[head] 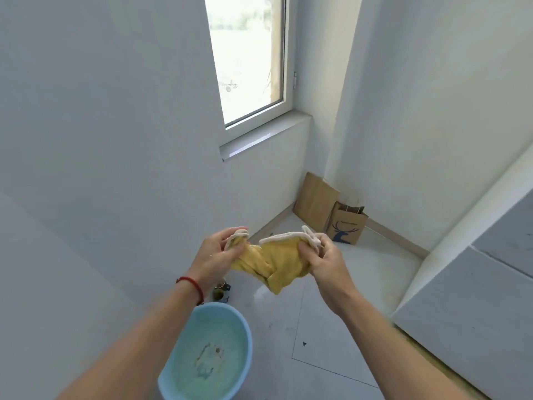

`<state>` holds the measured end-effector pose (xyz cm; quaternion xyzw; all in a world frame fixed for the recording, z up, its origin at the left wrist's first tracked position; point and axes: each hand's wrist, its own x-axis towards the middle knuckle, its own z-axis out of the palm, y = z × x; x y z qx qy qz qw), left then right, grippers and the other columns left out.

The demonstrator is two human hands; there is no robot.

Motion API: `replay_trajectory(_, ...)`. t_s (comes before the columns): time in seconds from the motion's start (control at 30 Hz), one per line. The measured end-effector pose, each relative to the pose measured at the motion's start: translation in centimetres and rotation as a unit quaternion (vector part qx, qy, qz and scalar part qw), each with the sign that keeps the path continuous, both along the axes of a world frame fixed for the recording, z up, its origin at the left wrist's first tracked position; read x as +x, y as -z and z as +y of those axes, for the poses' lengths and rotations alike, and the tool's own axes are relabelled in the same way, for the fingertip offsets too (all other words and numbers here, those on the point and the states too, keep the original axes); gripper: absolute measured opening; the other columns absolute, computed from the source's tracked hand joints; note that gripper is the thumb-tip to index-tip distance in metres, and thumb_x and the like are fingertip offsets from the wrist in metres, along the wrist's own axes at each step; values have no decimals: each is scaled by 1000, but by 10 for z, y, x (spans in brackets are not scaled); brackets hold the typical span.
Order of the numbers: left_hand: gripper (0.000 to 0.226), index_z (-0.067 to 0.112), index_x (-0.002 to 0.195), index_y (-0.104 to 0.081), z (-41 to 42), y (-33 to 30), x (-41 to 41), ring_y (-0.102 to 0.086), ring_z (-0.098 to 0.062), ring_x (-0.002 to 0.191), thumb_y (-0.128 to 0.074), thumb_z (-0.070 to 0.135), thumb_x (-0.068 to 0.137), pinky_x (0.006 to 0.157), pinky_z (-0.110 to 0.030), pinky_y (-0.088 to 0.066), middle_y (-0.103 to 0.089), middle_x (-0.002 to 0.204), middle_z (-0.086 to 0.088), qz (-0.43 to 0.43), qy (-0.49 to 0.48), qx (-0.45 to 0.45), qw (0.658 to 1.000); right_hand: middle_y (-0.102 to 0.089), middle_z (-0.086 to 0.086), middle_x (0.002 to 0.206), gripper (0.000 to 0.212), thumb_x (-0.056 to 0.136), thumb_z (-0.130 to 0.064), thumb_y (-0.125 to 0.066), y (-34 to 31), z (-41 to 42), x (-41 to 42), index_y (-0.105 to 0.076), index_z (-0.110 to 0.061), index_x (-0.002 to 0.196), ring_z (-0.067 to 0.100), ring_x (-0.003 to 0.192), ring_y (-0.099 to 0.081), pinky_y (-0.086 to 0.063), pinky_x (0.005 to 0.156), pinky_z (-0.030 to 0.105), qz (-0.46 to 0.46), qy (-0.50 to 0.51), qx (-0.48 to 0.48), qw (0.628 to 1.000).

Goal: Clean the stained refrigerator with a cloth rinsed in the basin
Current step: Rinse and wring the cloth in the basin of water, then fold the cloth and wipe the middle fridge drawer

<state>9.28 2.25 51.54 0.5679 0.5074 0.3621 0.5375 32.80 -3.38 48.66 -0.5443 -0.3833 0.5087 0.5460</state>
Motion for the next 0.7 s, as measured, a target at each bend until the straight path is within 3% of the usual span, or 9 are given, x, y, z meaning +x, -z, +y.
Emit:
replay_trajectory(0.13,12,19,101,-75,-3,24,76,-67,-29,80,-68,18,91,72,-46,-54,-74,99,-18,44,-22,-74,996,-70,11,99,15,103,-19,-62,3,-36,102,-60,-7,112,22,91,-68,-61,84,47,52,65,-19,996)
replay_trajectory(0.2,16,17,105,-74,-8,42,117,-64,-22,64,-68,28,94,58,-35,-50,-73,88,-17,104,-5,-118,988,-73,10,99,20,103,-18,-62,-4,-57,140,-60,-4,117,22,91,-70,-61,80,44,80,106,-1,991)
replay_trajectory(0.27,26,19,107,-72,-21,51,159,-53,-14,48,-63,41,95,46,-22,-41,-70,77,-7,239,69,-135,959,-74,10,101,22,101,-21,-65,-18,-75,173,-62,-6,117,22,90,-70,-60,77,42,82,143,24,986)
replay_trajectory(0.33,28,24,110,-68,-35,52,198,-59,-13,59,-55,46,97,56,-27,-48,-75,92,-3,318,139,-116,931,-74,11,100,23,99,-25,-69,-32,-87,198,-64,-8,114,22,87,-71,-60,77,43,55,156,39,985)
replay_trajectory(0.37,32,25,112,-69,-43,46,219,-64,-13,75,-49,49,101,69,-32,-51,-75,103,-1,280,167,-121,937,-74,10,98,24,98,-27,-70,-39,-91,207,-65,-10,113,21,86,-72,-61,77,42,34,154,38,987)
replay_trajectory(0.47,55,21,126,-68,-67,16,289,-65,-19,116,-38,61,103,101,-50,-47,-72,123,-2,-8,258,-223,940,-78,4,96,25,97,-36,-70,-47,-102,231,-68,-15,111,21,87,-75,-63,74,37,-39,135,17,990)
replay_trajectory(0.53,53,10,130,-64,-77,0,327,-65,-28,120,-54,51,99,104,-51,-50,-71,125,-12,-85,301,-205,928,-78,2,98,27,98,-39,-68,-52,-110,247,-67,-16,111,21,90,-76,-64,75,37,-89,126,-5,988)
replay_trajectory(0.63,48,8,129,-64,-78,-11,358,-68,-30,116,-73,33,89,93,-42,-57,-72,122,-13,-121,311,-156,930,-77,3,99,21,95,-34,-75,-64,-125,274,-68,-19,109,22,91,-76,-64,82,45,-189,149,-15,971)
replay_trajectory(0.7,41,9,123,-66,-72,-18,370,-70,-30,111,-76,25,87,85,-38,-58,-74,117,-12,-124,324,-107,932,-74,0,87,21,90,-34,-80,-73,-138,294,-65,-20,97,20,77,-72,-62,71,43,-285,203,-18,937)
